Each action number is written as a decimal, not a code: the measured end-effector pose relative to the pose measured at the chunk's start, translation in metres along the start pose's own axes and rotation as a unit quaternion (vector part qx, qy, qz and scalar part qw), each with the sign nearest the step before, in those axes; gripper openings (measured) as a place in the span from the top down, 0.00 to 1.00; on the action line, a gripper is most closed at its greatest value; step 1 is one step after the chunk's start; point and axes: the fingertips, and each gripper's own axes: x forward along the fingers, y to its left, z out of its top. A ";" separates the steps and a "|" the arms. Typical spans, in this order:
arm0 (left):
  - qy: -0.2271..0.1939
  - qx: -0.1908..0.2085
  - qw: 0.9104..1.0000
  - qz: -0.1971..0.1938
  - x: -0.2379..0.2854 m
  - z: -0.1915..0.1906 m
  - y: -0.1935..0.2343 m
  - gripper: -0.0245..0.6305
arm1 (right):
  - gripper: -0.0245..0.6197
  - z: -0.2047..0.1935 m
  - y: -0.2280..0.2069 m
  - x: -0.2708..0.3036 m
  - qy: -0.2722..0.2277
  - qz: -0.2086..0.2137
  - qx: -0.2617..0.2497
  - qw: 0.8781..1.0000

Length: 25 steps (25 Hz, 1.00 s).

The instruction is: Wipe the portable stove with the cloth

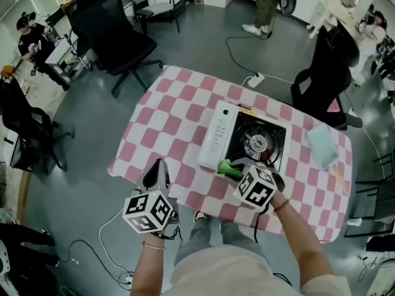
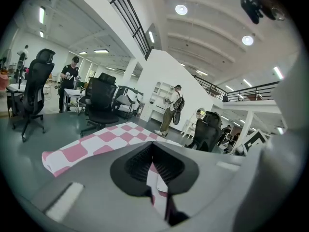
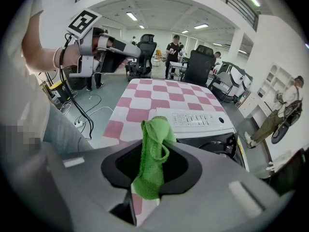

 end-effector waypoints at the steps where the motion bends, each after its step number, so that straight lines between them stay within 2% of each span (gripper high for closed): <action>1: 0.000 0.003 1.000 -0.004 0.002 0.001 -0.004 0.96 | 0.81 -0.002 0.000 -0.003 -0.003 0.000 0.004 1.000; 5: -0.002 0.018 0.999 -0.028 0.013 0.006 -0.022 0.96 | 0.81 -0.008 0.000 -0.019 -0.029 0.000 0.031 0.999; 9: -0.004 0.042 0.997 -0.059 0.026 0.015 -0.047 0.96 | 0.81 -0.011 -0.007 -0.050 -0.084 -0.010 0.080 0.993; 11: -0.004 0.051 0.996 -0.074 0.034 0.020 -0.061 0.96 | 0.81 -0.013 -0.017 -0.073 -0.123 -0.027 0.112 0.986; 14: -0.007 0.064 0.994 -0.092 0.045 0.029 -0.082 0.96 | 0.81 -0.017 -0.038 -0.113 -0.185 -0.070 0.155 0.968; 18: -0.014 0.085 0.989 -0.118 0.059 0.041 -0.114 0.96 | 0.81 -0.036 -0.069 -0.175 -0.242 -0.177 0.190 0.935; 20: -0.019 0.099 0.986 -0.133 0.067 0.048 -0.133 0.96 | 0.81 -0.049 -0.084 -0.205 -0.269 -0.235 0.209 0.911; 25: -0.039 0.127 0.978 -0.159 0.082 0.070 -0.175 0.96 | 0.81 -0.089 -0.111 -0.274 -0.317 -0.365 0.243 0.841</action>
